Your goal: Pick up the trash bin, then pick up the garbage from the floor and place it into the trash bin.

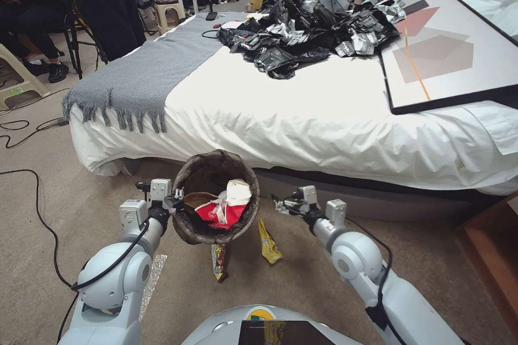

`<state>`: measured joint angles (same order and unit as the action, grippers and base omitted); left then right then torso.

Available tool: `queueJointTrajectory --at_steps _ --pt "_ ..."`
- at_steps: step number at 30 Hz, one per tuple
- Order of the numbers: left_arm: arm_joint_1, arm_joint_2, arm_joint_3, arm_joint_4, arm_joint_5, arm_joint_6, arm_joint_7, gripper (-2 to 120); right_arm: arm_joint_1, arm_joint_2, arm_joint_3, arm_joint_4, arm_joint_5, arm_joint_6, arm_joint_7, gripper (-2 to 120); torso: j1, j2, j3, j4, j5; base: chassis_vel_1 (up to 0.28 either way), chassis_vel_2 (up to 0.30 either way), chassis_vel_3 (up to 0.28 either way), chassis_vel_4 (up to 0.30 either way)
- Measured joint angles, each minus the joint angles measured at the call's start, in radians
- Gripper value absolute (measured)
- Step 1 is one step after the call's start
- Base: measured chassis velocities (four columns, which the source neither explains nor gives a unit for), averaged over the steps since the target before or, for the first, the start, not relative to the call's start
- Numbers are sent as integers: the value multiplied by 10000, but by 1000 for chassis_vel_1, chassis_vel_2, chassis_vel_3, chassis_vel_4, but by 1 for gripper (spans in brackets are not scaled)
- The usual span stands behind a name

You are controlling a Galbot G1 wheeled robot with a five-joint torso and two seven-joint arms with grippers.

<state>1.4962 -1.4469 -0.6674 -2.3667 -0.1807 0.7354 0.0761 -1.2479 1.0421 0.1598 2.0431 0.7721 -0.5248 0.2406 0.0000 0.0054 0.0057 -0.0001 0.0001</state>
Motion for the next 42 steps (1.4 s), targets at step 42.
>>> queueJointTrajectory --at_steps 42 --pt "-97 38 6 338 118 0 148 0 434 994 -1213 -3657 532 264 42 100 0 0 -1 -2 -3 0 0 0 0"
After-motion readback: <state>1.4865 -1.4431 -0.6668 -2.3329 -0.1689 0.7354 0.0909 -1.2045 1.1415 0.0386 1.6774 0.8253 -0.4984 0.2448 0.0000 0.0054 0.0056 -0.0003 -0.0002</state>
